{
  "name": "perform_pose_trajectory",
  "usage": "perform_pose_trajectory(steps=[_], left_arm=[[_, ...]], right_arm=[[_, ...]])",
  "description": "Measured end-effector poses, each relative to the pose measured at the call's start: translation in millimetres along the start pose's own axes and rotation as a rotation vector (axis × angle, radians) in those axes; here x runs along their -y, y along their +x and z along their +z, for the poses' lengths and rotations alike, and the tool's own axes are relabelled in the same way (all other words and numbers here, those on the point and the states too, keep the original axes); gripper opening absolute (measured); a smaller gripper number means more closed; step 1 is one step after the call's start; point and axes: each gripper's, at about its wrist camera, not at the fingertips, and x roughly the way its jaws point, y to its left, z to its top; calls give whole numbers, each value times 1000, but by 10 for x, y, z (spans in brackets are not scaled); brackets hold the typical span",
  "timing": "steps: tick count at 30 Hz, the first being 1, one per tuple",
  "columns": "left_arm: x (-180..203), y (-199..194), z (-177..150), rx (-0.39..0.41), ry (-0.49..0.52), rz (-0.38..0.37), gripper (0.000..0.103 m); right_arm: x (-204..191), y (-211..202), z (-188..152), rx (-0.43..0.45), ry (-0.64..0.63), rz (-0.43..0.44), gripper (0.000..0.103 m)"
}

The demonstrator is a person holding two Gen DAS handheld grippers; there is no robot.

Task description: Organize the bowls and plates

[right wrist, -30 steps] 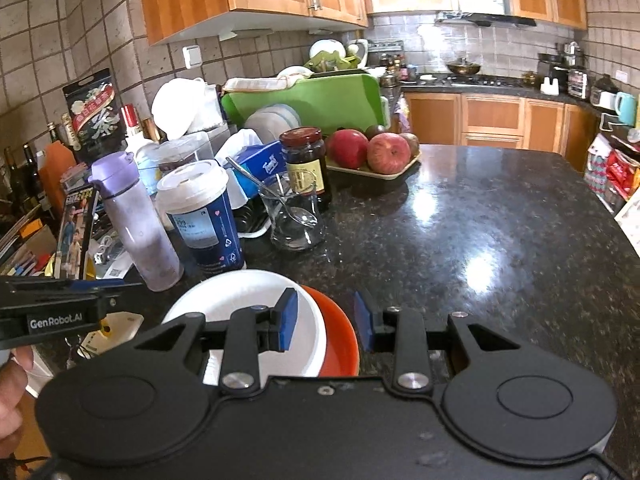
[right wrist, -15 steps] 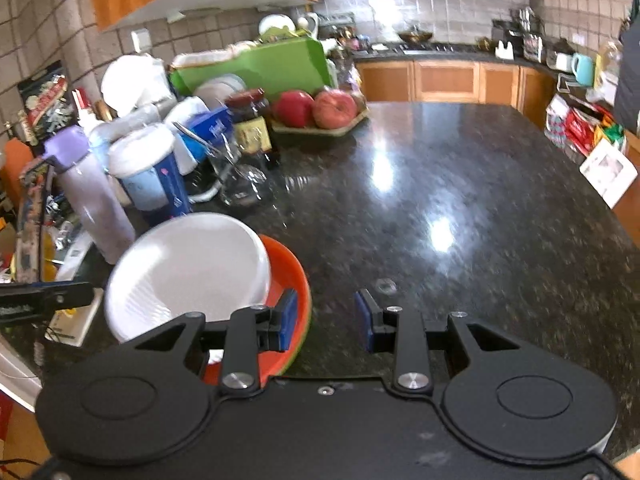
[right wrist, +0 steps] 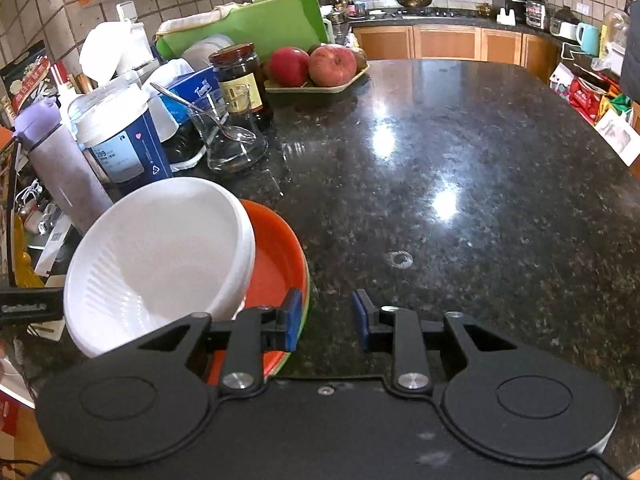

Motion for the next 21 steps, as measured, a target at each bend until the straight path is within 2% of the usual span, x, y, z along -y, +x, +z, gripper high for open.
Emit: perform_pose_trajectory(steps=[8, 11, 14, 16, 21], left_arm=[[-10, 79, 38, -22, 14, -8, 33], [18, 75, 30, -16, 33, -4, 32], [61, 54, -5, -6, 56, -2, 30], [89, 31, -29, -5, 75, -12, 24], [241, 30, -27, -6, 106, -26, 24]], right_arm=[[-15, 168, 30, -59, -4, 28, 25], [-8, 225, 17, -84, 4, 50, 20], [-39, 228, 19, -82, -22, 52, 12], [-50, 217, 15, -81, -39, 46, 12], [55, 168, 12, -81, -30, 25, 11]])
